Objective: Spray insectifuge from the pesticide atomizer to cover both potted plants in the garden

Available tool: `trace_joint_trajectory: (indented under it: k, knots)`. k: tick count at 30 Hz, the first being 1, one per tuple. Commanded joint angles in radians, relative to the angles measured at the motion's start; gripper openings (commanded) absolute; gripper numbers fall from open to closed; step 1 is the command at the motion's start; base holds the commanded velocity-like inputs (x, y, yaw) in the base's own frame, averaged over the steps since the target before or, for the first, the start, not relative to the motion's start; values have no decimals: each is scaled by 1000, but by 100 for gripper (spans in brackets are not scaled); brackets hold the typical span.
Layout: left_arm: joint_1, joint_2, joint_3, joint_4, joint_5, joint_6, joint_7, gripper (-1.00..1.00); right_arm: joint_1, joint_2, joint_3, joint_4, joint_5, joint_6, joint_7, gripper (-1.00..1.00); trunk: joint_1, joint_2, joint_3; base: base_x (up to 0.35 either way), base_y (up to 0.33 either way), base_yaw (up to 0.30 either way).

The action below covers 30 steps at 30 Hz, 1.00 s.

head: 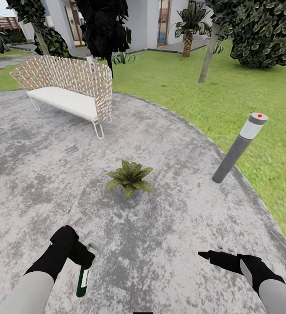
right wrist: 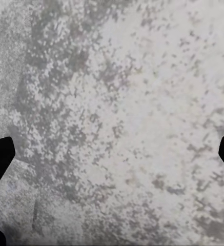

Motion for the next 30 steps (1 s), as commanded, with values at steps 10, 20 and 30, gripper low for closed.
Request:
trace_joint_trajectory:
  k: [10, 20, 30]
  knots:
    - [-1, -4, 2, -2, -9, 8, -10, -100, -1, 1, -8, -2, 7, 7, 7, 100, 0, 0, 14, 0, 0, 1]
    - [-1, -9, 0, -2, -7, 7, -11, -100, -1, 1, -10, -2, 6, 7, 6, 100, 0, 0, 29, 0, 0, 0]
    - [-1, -17, 1, -1, -7, 8, -13, -100, -1, 1, -9, -2, 6, 7, 6, 100, 0, 0, 32, 0, 0, 0]
